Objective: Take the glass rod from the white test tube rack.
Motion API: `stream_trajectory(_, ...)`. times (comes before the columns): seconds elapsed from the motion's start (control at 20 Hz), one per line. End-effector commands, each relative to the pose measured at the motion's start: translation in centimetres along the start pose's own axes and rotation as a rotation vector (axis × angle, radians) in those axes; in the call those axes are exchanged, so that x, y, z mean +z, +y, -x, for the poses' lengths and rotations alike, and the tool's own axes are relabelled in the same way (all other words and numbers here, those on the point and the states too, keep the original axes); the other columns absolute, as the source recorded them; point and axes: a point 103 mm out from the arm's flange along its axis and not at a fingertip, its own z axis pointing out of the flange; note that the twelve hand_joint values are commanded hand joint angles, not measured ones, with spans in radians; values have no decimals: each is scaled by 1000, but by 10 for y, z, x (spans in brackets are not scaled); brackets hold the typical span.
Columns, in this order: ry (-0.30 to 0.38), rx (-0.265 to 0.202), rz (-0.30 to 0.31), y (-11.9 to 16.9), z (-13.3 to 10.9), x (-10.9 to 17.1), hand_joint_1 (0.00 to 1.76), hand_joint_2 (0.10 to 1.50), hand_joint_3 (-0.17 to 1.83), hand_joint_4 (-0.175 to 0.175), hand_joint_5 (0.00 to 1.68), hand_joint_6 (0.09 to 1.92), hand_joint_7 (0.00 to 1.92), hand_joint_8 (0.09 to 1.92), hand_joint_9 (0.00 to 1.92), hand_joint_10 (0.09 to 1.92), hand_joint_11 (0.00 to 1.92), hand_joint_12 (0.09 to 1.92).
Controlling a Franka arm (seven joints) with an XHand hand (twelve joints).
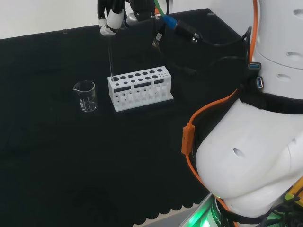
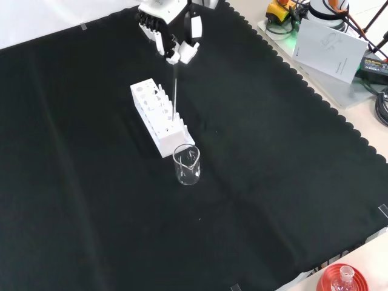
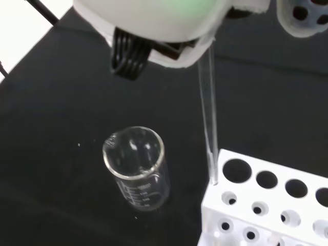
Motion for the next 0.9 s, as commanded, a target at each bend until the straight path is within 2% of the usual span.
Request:
stream_trajectory(0.05, -22, -20, 15, -5, -27, -7, 1218, 606, 760, -175, 1282, 691, 1758, 214, 1887, 87, 1660, 497)
stream_trajectory(0.45, -30, -19, 24, -11, -35, -9, 1218, 603, 766, -175, 1283, 692, 1763, 203, 1887, 87, 1660, 498)
stream_trajectory(0.9, -30, -42, 46, -25, -40, -14, 1218, 600, 771, -175, 1284, 692, 1767, 195, 1887, 87, 1661, 499)
